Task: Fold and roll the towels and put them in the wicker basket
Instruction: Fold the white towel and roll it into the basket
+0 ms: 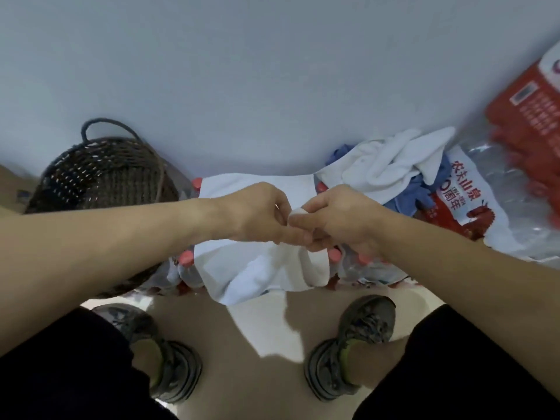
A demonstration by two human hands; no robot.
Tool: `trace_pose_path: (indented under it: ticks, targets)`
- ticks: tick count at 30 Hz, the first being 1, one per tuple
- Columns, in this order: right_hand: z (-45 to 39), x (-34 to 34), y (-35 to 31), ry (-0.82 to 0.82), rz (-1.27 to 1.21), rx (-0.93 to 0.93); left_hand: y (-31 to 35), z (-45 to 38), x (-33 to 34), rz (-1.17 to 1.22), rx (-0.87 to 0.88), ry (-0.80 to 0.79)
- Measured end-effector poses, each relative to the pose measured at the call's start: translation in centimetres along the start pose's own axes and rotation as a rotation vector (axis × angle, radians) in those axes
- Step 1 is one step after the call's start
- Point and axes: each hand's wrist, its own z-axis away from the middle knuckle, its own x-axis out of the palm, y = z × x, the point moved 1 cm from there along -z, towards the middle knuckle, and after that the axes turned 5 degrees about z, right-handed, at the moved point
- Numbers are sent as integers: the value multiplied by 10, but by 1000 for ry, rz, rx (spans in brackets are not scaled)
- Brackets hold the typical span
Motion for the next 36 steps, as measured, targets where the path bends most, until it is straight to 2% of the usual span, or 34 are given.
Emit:
trace_pose_path:
  ticks: [5, 10, 14, 16, 19, 26, 34, 36]
  targets:
    - [-15, -3, -9, -18, -258, -31, -8, -6, 11, 251, 128, 141]
    - [-20, -33, -18, 12, -31, -190, -7, -14, 0, 386, 153, 73]
    - [-16, -46, -24, -44, 245, -435, -4, -11, -8, 511, 166, -91]
    - [-15, -46, -22, -94, 198, -496, -1, -11, -8, 568, 178, -134]
    - [-18, -46, -17, -108, 6, -500, 2, -12, -8, 662, 171, -125]
    - [-23, -41, -16, -129, -149, -482, 8, -8, -8, 792, 54, 29]
    - [-23, -47, -14, -132, -217, -475, 13, -2, -7, 933, 33, -8]
    - [-21, -48, -15, -126, -236, -486, 15, -2, -8, 962, 51, -57]
